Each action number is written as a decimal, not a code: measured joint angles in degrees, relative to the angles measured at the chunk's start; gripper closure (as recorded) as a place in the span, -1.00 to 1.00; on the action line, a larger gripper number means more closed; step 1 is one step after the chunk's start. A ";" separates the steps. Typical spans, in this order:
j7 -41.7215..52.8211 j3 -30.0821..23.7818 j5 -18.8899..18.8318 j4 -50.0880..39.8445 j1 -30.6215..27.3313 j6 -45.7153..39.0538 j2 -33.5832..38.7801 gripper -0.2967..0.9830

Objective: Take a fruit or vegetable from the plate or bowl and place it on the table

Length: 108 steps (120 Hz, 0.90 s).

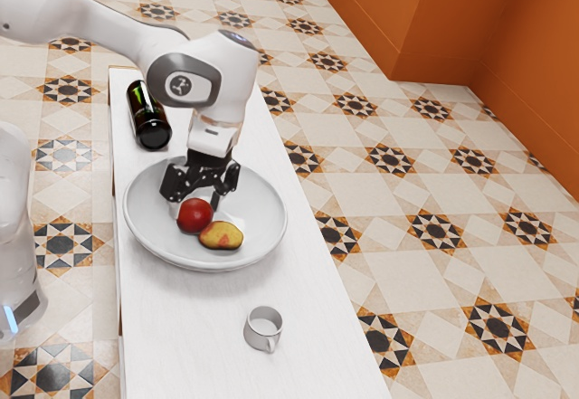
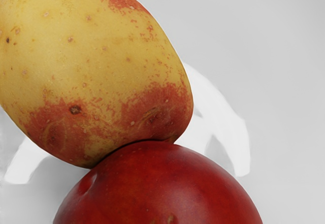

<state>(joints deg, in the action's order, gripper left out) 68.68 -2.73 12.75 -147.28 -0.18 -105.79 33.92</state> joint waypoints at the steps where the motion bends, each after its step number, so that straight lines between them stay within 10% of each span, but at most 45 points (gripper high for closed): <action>1: -0.01 0.00 0.01 -0.01 0.00 -0.05 0.00 -0.54; 70: -0.40 -0.09 0.79 -2.06 0.40 -3.09 -0.49 -0.53; 108: -1.01 -0.09 0.66 -1.81 0.36 -4.04 -0.73 -0.02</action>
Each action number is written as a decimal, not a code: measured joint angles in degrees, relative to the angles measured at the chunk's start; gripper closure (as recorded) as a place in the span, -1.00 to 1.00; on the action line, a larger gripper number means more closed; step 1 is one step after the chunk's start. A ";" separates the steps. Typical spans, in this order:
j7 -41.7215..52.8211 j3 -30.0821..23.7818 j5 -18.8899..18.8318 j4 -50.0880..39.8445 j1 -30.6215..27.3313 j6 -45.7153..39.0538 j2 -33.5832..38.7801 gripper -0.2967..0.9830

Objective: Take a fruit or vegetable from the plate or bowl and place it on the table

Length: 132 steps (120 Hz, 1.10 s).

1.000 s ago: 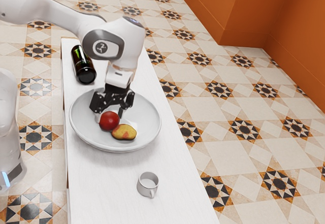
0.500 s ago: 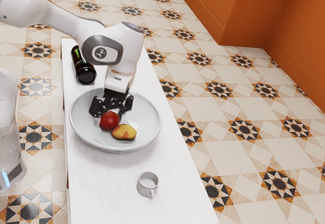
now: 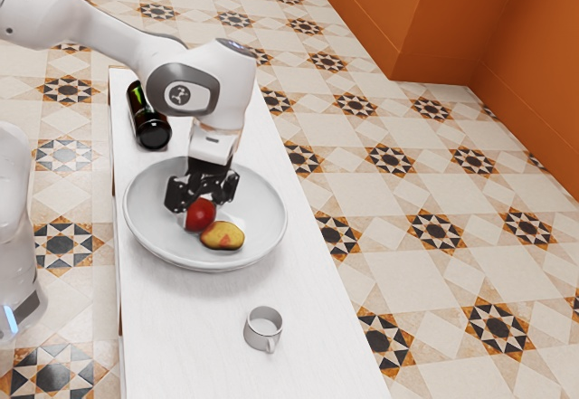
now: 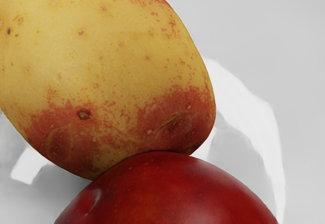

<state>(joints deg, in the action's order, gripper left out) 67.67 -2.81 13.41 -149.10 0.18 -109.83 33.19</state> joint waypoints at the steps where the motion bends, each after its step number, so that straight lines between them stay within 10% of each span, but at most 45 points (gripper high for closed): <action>1: -0.01 0.00 -0.01 0.03 0.00 -0.03 0.00 -0.02; 44: -0.45 -3.96 -1.64 13.14 1.84 2.05 1.02 0.00; 80: -8.27 -17.87 -4.10 28.24 20.79 4.99 -11.76 0.02; 132: -17.76 -18.97 -6.43 34.32 20.08 4.57 -22.78 0.01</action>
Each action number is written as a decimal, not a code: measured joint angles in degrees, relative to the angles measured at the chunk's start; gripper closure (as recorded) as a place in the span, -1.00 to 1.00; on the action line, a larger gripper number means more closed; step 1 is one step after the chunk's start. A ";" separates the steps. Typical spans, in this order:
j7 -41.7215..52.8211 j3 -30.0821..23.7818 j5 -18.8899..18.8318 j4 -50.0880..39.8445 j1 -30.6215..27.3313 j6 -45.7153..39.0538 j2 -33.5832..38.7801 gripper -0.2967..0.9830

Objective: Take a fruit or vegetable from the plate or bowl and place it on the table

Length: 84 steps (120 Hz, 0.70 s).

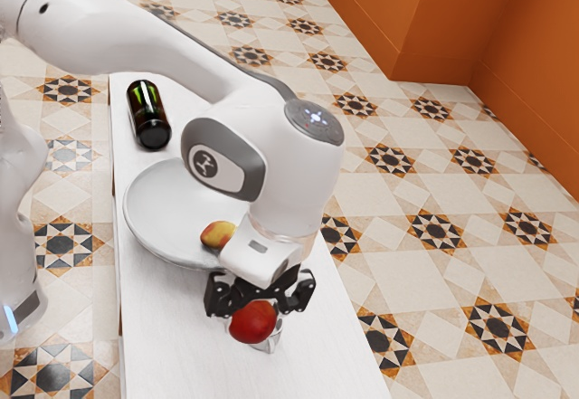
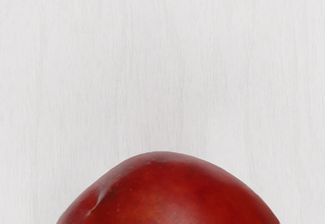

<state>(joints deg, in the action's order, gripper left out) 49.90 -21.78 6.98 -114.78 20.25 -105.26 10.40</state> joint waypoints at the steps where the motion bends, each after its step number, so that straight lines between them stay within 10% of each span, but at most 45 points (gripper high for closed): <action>1: -0.13 0.00 -0.02 0.00 0.06 -0.07 -0.18 0.01; 37: -3.98 -0.52 -0.21 -0.38 0.66 -2.51 -3.09 0.00; 73: -7.22 -0.36 -0.03 -1.01 0.62 -2.84 -3.20 -0.47; 84: -7.24 0.08 -3.81 -0.73 -9.56 -2.78 0.10 -0.50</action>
<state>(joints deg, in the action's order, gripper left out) 42.66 -21.71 3.17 -115.51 10.69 -108.04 10.51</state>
